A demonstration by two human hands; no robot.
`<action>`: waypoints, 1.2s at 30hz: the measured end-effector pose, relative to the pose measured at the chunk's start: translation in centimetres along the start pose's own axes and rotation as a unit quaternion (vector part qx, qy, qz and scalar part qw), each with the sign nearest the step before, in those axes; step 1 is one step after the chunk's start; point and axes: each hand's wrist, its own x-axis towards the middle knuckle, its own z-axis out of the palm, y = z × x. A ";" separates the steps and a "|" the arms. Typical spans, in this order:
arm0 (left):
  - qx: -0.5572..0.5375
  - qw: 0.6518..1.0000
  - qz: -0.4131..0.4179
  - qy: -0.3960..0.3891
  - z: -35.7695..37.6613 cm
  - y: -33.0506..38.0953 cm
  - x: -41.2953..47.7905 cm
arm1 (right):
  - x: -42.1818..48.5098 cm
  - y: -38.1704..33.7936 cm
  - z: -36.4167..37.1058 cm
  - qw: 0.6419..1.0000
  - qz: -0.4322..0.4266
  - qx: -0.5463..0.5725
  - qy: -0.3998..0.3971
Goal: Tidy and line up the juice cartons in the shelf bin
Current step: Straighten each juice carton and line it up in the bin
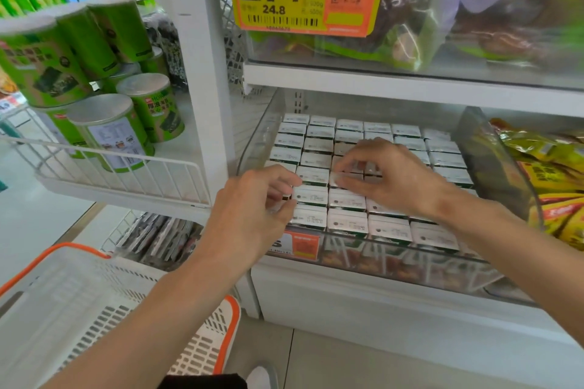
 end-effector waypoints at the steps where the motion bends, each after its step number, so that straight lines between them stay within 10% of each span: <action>1: 0.002 1.000 0.002 -0.001 0.1 0.0 0.0 | -0.2 0.2 -0.5 1.000 0.013 -0.001 -0.010; 30: 0.033 0.999 0.017 -0.007 0.8 0.0 0.3 | 2.1 0.3 -2.0 0.984 0.038 -0.123 -0.126; 36: 0.039 0.999 0.015 -0.008 0.8 0.2 0.3 | 1.2 0.9 -2.1 0.992 0.065 -0.010 -0.108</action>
